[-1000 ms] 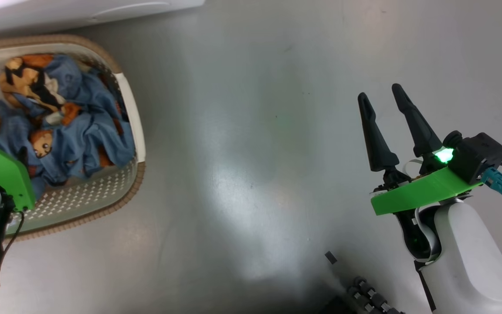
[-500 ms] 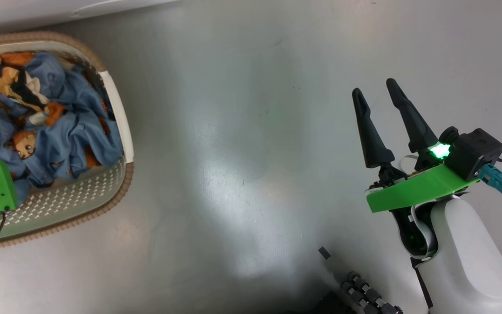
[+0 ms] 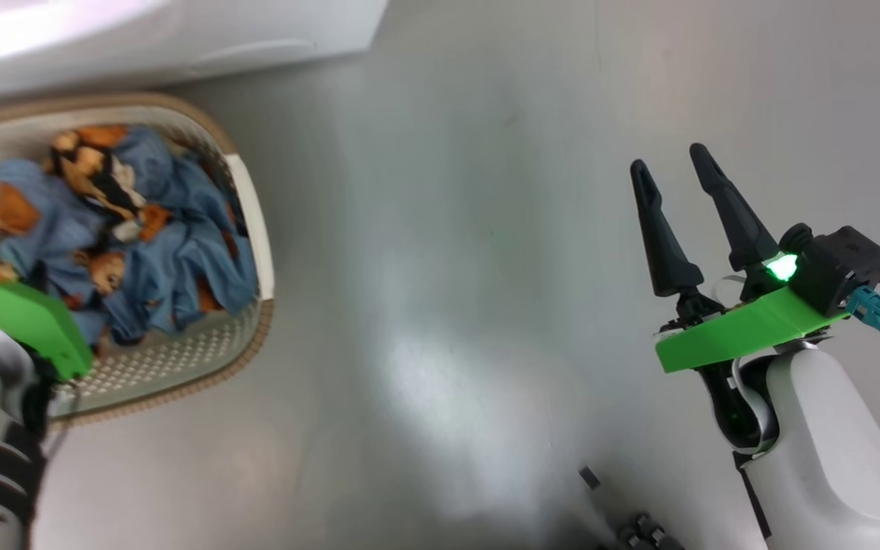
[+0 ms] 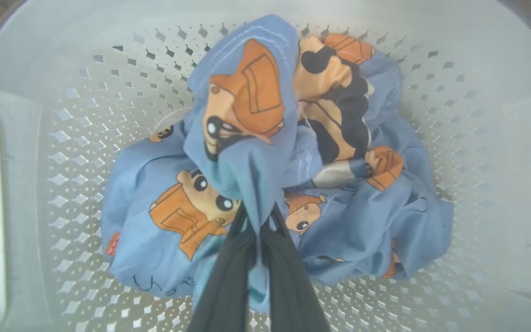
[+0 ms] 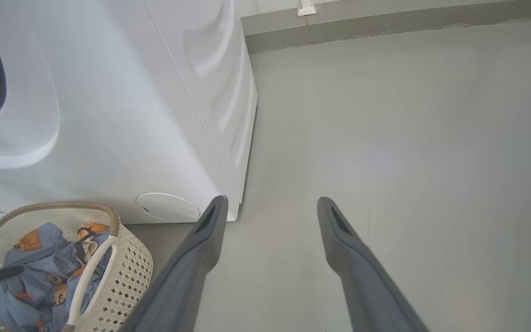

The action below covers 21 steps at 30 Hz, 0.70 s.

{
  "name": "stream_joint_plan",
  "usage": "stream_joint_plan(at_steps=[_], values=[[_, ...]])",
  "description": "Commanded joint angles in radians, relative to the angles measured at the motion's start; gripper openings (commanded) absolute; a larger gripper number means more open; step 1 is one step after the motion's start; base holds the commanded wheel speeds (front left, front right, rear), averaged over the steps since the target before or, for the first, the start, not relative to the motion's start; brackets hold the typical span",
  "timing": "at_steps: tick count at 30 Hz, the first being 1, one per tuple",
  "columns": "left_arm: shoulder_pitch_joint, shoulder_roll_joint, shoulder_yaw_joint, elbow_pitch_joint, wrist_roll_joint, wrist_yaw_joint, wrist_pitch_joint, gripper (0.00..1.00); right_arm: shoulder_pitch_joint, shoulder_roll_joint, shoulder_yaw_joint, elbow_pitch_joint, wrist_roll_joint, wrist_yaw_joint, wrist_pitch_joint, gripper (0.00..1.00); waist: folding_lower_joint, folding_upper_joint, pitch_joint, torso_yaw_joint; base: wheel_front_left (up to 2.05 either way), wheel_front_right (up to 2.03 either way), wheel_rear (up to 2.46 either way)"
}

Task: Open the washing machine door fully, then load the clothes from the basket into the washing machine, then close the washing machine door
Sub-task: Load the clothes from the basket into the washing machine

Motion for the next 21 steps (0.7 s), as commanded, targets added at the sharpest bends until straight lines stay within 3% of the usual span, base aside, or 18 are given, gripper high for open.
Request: stream_joint_plan(at_steps=[1,11,21], values=[[0.05,0.027,0.034,-0.003,-0.023,-0.008,-0.04,0.0,0.036,-0.013,0.017,-0.011,-0.012,0.002,-0.012,1.0,0.0,-0.0001,-0.077,0.039,0.0,0.0,0.0],[0.186,-0.044,0.049,-0.067,-0.076,-0.034,-0.126,0.0,0.116,-0.077,0.019,0.036,-0.013,0.002,-0.012,1.0,0.0,-0.0001,-0.305,0.12,0.0,0.0,0.0],[0.357,-0.041,0.137,-0.344,-0.045,-0.035,-0.128,0.0,0.228,-0.125,-0.008,0.051,0.0,0.002,-0.012,1.0,0.0,-0.0001,-0.469,0.166,0.0,0.0,0.0]])
